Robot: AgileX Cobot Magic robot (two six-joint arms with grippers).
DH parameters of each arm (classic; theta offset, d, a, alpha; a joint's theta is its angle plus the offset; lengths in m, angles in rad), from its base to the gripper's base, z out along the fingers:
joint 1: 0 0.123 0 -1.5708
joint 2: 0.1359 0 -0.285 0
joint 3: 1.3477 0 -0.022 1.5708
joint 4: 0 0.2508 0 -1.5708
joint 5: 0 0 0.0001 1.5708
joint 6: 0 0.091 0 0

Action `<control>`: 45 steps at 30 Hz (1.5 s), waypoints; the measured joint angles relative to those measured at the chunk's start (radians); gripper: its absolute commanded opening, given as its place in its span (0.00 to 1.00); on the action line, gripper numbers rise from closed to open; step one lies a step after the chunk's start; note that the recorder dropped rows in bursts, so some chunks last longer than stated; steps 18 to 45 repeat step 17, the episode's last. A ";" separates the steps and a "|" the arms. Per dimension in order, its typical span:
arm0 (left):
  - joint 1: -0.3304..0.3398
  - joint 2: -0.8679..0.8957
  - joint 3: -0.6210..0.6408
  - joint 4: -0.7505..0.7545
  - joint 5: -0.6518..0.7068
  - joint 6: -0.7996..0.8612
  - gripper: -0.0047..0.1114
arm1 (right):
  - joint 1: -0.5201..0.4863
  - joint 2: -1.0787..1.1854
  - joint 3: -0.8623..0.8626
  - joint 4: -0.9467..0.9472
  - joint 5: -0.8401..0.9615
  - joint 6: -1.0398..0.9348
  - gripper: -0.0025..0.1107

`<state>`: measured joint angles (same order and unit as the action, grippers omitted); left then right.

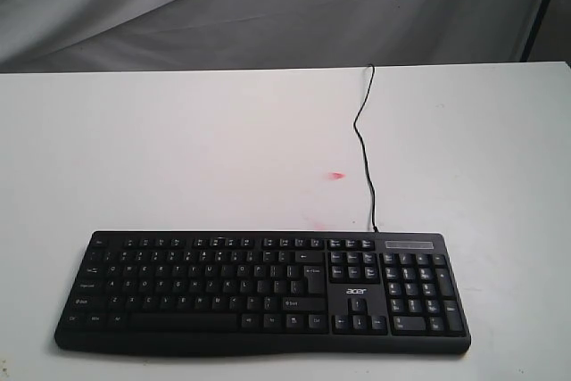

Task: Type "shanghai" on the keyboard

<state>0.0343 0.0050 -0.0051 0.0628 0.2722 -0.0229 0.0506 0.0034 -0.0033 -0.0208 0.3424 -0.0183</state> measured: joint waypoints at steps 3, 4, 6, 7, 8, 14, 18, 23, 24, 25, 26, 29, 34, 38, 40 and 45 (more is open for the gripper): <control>0.000 0.000 0.000 0.000 0.000 0.000 0.05 | 0.000 0.000 0.000 0.000 0.000 0.000 0.02; 0.000 0.000 0.000 0.000 0.000 0.000 0.05 | 0.000 0.000 0.000 0.000 0.000 0.000 0.02; 0.000 0.000 0.000 0.000 0.000 0.000 0.05 | 0.000 0.000 0.000 0.002 0.000 0.000 0.02; 0.000 0.000 0.000 0.000 0.000 0.000 0.05 | 0.000 0.000 0.000 0.003 0.000 0.000 0.02; 0.000 0.000 0.000 0.000 0.000 0.000 0.05 | 0.000 0.000 0.000 0.003 0.000 0.000 0.02; 0.000 0.000 0.000 0.000 0.000 0.000 0.05 | 0.000 0.000 0.000 0.008 0.000 0.000 0.02; 0.000 0.000 0.000 0.000 0.000 0.000 0.05 | 0.000 0.000 0.000 0.007 0.000 0.000 0.02; 0.000 0.000 0.000 0.000 0.000 0.000 0.05 | 0.000 0.000 0.000 0.007 0.000 0.000 0.02; 0.000 0.000 0.000 0.000 0.000 0.000 0.05 | 0.000 0.000 0.000 0.007 0.000 0.000 0.02; 0.000 0.000 0.000 0.000 0.000 0.000 0.05 | 0.000 0.000 0.000 0.007 0.000 0.000 0.02; 0.000 0.000 0.000 0.000 0.000 0.000 0.05 | 0.000 0.000 0.000 0.007 0.000 0.000 0.02; 0.000 0.000 0.000 0.000 0.000 0.000 0.05 | 0.000 0.000 0.000 0.007 0.000 0.000 0.02; 0.000 0.000 0.000 0.000 0.000 0.000 0.05 | 0.000 0.000 0.000 0.007 0.000 0.000 0.02; 0.000 0.000 0.000 0.000 0.000 0.000 0.05 | 0.000 0.000 0.000 0.007 0.000 0.000 0.02; 0.000 0.000 0.000 0.000 0.000 0.000 0.05 | 0.000 0.000 0.000 0.007 0.000 0.000 0.02; 0.000 0.000 0.000 0.000 0.000 0.000 0.05 | 0.000 0.000 0.000 0.007 0.000 0.000 0.02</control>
